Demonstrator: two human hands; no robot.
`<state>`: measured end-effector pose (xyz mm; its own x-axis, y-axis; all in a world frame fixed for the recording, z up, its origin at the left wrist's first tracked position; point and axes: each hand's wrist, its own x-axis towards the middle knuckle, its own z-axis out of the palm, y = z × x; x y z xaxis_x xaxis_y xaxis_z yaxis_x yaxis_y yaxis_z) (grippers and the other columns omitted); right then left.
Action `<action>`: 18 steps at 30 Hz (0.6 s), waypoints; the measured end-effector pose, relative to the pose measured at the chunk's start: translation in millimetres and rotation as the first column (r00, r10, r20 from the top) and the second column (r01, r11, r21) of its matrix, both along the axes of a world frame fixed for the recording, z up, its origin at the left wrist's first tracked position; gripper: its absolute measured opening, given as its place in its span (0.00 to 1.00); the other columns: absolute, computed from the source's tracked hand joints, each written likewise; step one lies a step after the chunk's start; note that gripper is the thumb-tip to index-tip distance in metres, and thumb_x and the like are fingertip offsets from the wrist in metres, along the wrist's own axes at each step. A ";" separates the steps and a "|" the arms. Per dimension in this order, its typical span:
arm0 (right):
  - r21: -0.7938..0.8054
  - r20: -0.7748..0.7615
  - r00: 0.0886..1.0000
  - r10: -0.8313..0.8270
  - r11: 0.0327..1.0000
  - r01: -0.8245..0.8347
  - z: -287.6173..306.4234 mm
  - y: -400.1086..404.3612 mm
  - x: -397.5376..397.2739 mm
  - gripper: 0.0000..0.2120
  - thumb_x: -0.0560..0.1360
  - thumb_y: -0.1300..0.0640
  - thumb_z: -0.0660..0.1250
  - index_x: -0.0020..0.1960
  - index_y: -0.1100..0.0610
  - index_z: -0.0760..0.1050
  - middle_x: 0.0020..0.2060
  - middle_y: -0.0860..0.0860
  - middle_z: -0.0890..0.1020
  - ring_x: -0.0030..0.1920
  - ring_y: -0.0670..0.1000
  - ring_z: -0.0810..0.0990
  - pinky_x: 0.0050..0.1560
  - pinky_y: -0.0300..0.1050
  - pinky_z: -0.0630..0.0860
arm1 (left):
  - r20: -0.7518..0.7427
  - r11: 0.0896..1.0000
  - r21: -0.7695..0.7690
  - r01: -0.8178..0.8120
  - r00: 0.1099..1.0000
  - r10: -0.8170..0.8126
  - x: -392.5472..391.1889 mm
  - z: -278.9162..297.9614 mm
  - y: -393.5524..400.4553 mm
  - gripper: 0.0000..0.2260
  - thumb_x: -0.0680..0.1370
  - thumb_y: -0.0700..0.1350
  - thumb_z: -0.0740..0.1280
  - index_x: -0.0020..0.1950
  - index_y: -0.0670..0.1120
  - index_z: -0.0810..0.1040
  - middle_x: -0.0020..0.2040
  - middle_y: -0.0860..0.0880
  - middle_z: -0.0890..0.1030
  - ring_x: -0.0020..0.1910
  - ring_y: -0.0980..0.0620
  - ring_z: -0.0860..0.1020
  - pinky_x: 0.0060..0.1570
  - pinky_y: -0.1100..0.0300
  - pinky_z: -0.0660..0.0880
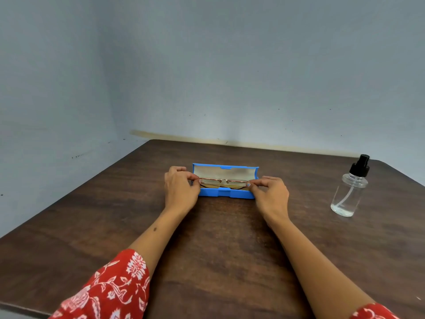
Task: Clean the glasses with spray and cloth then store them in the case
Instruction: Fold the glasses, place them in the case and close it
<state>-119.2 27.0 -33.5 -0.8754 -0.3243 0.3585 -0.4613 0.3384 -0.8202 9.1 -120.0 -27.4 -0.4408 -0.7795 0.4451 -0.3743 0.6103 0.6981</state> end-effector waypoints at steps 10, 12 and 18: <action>0.068 -0.111 0.994 -0.009 0.998 0.017 -2.2 -1.3 4.0 0.07 0.73 0.58 0.69 0.49 0.58 0.83 0.59 0.55 0.77 0.62 0.52 0.71 0.52 0.35 0.61 | 0.183 0.984 -0.179 0.021 0.983 0.013 2.0 3.8 2.5 0.09 0.76 0.43 0.66 0.53 0.45 0.83 0.66 0.44 0.70 0.67 0.46 0.64 0.63 0.53 0.65; 0.078 -0.118 0.993 -0.017 0.997 0.026 -1.9 -1.3 5.2 0.07 0.73 0.58 0.68 0.47 0.58 0.84 0.59 0.55 0.77 0.61 0.52 0.71 0.51 0.36 0.61 | 0.200 0.982 -0.189 0.027 0.980 0.012 2.8 3.9 3.0 0.09 0.76 0.43 0.65 0.53 0.44 0.83 0.66 0.44 0.70 0.68 0.45 0.63 0.63 0.51 0.65; 0.086 -0.133 0.990 -0.042 0.995 0.054 0.0 0.6 8.4 0.07 0.73 0.58 0.69 0.48 0.58 0.83 0.58 0.55 0.77 0.61 0.51 0.71 0.50 0.35 0.61 | 0.256 0.981 -0.189 0.040 0.967 0.010 3.1 5.4 4.5 0.10 0.77 0.44 0.64 0.53 0.44 0.83 0.69 0.43 0.69 0.70 0.45 0.61 0.66 0.48 0.62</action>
